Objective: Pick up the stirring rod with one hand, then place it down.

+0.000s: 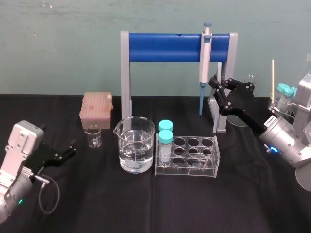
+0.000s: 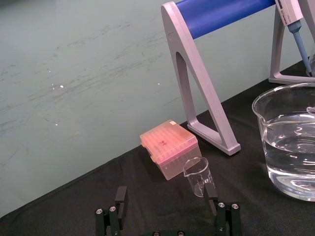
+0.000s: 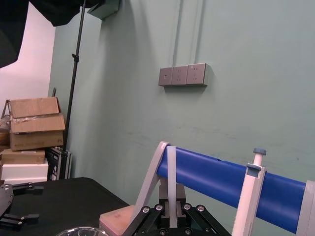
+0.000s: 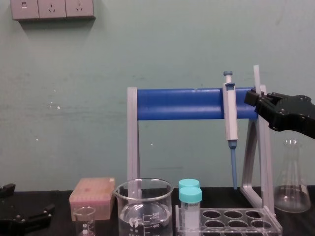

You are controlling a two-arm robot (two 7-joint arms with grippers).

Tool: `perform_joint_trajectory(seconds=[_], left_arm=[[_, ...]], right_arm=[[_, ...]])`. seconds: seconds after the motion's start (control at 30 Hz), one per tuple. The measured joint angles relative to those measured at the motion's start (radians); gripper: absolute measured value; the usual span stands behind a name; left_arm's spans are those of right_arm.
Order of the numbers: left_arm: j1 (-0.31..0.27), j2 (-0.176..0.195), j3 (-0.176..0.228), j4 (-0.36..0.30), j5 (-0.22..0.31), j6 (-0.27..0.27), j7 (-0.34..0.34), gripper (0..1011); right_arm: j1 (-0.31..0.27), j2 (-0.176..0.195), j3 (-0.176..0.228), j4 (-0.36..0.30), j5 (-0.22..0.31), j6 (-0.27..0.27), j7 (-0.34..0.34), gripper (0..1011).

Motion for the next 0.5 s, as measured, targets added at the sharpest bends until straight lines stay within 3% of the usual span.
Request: perform_joint_trajectory(seconds=[0.5], left_arm=[[0.000, 0.000, 0.000, 0.000, 0.000, 0.000, 0.000, 1000]], right_arm=[[0.000, 0.000, 0.000, 0.000, 0.000, 0.000, 0.000, 72]])
